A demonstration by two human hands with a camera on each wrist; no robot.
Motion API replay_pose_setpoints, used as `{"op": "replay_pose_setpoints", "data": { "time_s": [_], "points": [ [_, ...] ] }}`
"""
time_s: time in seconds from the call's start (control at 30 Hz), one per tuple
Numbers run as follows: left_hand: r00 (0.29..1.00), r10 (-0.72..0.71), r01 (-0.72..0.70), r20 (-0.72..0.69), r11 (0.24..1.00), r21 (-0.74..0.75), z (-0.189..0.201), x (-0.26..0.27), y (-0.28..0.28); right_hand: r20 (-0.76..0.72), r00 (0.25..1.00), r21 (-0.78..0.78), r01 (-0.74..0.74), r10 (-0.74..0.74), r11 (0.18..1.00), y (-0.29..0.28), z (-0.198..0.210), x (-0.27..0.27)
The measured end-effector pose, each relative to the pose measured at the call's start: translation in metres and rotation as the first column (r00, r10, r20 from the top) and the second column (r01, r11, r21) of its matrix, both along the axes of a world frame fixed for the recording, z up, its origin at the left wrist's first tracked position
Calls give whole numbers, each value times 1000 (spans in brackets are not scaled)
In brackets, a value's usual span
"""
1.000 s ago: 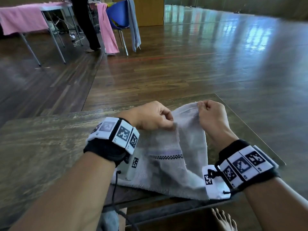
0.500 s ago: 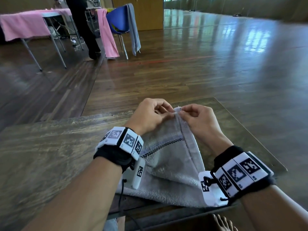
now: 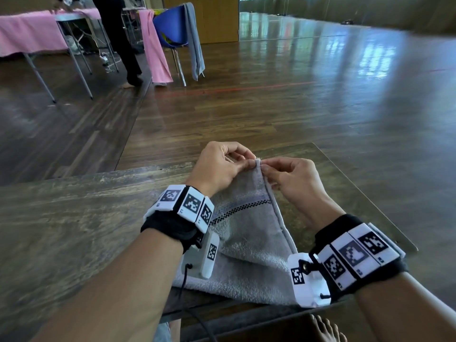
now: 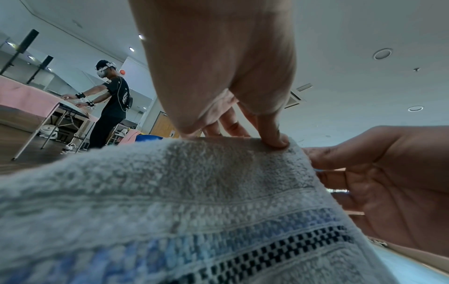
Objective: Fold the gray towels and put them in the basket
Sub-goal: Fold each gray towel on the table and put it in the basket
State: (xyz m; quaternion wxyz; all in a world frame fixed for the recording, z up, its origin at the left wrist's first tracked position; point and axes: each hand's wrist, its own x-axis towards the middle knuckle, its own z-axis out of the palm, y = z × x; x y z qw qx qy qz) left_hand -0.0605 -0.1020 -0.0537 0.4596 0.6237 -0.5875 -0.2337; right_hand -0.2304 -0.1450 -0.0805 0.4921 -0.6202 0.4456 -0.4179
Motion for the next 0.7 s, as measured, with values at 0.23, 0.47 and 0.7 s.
{"op": "replay_pose_setpoints", "data": {
  "time_s": [0.23, 0.47, 0.7],
  "points": [
    [1000, 1, -1, 3, 1000, 8, 0, -1, 1, 9, 1000, -1, -19, 19, 1000, -3, -2, -1],
    [1000, 15, -15, 16, 999, 36, -5, -1, -2, 53, 997, 48, -52, 50, 997, -6, -6, 0],
    [1000, 24, -24, -1, 1000, 5, -7, -3, -4, 158, 984, 107, -95, 78, 990, -4, -5, -1]
  ]
}}
